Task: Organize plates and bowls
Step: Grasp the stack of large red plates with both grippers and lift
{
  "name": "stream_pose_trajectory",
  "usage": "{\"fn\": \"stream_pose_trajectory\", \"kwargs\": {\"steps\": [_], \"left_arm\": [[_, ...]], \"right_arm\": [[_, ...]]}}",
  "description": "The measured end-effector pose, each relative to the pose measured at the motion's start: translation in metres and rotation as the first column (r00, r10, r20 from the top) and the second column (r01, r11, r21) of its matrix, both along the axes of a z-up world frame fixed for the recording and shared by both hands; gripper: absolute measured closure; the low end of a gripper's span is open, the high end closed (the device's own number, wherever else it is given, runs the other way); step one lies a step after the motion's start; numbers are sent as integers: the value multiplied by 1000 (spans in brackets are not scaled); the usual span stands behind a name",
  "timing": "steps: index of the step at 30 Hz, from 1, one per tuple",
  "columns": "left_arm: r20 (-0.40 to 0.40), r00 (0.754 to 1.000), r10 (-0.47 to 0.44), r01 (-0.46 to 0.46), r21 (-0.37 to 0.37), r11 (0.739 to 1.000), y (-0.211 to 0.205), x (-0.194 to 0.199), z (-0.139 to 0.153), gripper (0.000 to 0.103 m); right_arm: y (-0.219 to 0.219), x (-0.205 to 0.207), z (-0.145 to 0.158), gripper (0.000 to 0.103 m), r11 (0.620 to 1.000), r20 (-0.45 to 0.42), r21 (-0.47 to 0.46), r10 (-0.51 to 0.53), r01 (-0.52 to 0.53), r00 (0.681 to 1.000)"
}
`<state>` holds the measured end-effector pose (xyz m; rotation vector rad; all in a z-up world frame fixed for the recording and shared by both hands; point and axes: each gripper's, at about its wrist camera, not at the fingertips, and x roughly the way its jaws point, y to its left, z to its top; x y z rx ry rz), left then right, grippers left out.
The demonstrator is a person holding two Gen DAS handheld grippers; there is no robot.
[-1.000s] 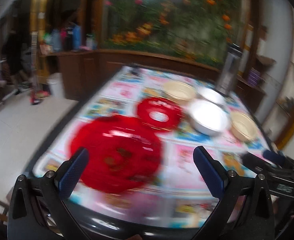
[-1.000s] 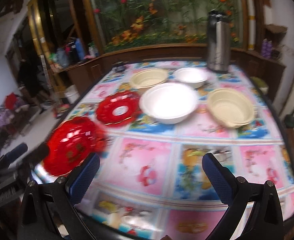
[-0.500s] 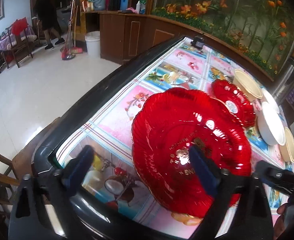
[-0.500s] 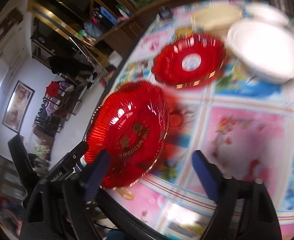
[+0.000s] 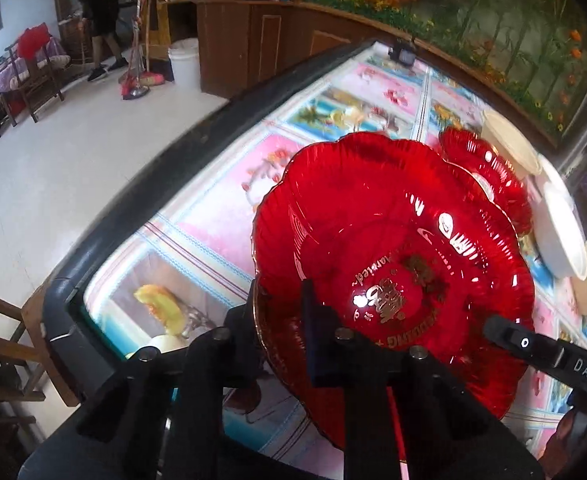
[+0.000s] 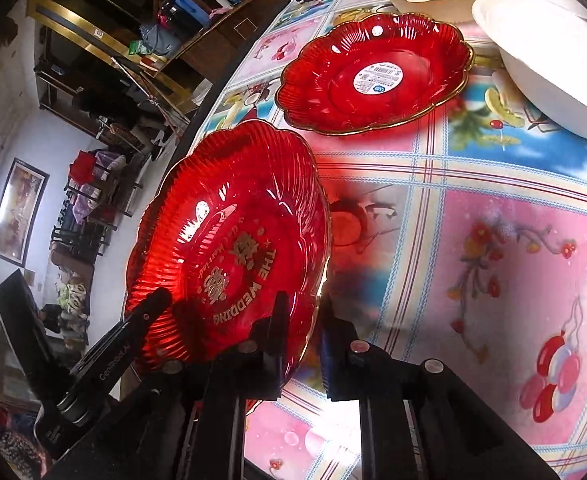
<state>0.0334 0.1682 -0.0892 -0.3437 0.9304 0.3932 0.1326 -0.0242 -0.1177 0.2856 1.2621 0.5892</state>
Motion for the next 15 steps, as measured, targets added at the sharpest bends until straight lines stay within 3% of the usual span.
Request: {"fn": "stream_pose_trajectory", "kwargs": {"steps": [9, 15], "left_arm": [[107, 994, 8, -11, 28, 1000, -1, -22, 45, 89], [99, 995, -3, 0, 30, 1000, 0, -22, 38, 88]], "right_arm": [[-11, -22, 52, 90, 999, 124, 30, 22, -26, 992], [-13, -29, 56, 90, 999, 157, 23, 22, -26, 987]]}}
